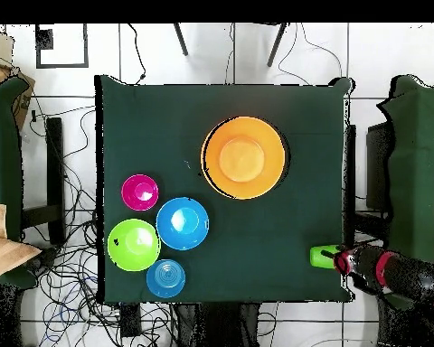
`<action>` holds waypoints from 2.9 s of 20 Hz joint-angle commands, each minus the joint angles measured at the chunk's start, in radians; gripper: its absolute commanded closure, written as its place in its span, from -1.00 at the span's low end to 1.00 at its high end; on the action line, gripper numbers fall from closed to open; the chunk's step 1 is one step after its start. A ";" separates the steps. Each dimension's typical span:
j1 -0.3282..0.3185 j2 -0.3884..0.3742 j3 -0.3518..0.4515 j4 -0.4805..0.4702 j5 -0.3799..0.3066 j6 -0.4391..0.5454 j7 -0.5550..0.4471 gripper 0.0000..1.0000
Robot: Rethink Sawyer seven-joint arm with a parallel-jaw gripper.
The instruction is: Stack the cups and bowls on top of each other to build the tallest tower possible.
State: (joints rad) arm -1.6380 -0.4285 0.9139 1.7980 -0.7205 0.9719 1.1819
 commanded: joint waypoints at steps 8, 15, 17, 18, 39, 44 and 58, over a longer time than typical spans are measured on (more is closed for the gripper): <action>-0.040 -0.003 -0.041 0.071 -0.064 -0.023 -0.192 -1.00; -0.036 0.005 -0.040 0.065 -0.081 -0.030 -0.181 -1.00; -0.035 0.019 -0.046 0.056 -0.093 -0.040 -0.184 -1.00; -0.035 0.026 -0.048 0.053 -0.097 -0.044 -0.185 -1.00; -0.030 0.106 -0.067 -0.039 -0.159 -0.047 -0.237 -1.00; -0.030 0.103 -0.067 -0.038 -0.161 -0.048 -0.237 -1.00; -0.027 0.093 -0.062 -0.045 -0.156 -0.032 -0.246 -1.00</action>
State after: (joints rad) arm -1.7279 -0.4018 0.9099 1.8288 -0.7833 0.9725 1.1819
